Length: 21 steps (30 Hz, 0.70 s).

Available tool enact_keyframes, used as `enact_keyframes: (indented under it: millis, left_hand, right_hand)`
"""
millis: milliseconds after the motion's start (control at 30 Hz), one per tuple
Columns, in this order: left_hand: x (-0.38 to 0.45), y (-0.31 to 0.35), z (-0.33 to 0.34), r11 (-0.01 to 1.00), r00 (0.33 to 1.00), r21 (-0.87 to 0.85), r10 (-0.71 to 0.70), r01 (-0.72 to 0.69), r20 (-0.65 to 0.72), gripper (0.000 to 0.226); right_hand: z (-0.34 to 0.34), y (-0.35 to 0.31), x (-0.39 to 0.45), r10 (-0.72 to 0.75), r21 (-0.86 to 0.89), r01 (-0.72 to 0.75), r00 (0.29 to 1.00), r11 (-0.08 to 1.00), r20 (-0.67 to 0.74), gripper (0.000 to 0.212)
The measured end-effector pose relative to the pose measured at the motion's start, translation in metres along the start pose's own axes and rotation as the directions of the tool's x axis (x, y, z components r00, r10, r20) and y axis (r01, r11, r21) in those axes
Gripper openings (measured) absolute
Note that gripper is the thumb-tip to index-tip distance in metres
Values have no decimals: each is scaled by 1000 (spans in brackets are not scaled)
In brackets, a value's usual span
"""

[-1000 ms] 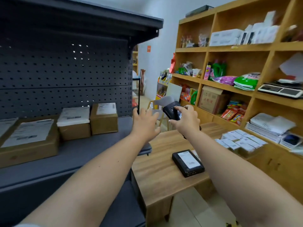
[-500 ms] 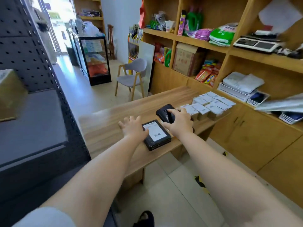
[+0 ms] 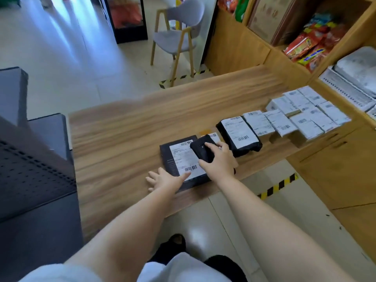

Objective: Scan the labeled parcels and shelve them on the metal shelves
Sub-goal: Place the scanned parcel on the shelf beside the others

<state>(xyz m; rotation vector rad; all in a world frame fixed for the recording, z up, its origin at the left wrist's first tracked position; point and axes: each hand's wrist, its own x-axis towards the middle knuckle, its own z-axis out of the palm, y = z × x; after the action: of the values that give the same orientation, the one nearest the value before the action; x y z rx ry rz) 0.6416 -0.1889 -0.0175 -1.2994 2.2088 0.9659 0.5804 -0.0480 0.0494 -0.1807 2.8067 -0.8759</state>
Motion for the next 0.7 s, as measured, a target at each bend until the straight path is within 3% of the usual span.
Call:
enact_keyframes:
  millis: [100,200,367,567,633,700]
  left_hand:
    - [5,12,23,980,994,-163,-110,111,15,136]
    - [9,20,42,966,981,-207,-177,158,-79,133]
    - [6,34,60,928,949,-322,-256,188,-184,119]
    - [-18,53,55,805,932,-565,-323,179,-166,86]
    - [-25,55,48,731,917,-655,-372,193,-144,83]
    - [-31,51,38,538,897,-815,-439,217,-52,69]
  right_hand:
    - [1,17,29,-32,13,31,998,999,60,59]
    - [0,35,61,-94,19,92,986,996,138,58]
    - [-1,51,99,-210,95,192,945,977,251,57]
    - [-8,61,122,-357,155,322,856,934,373,58]
    - [-15,63,130,-383,192,332,836,923,393,59]
    - [-21,63,137,-402,225,335,810,915,428,59]
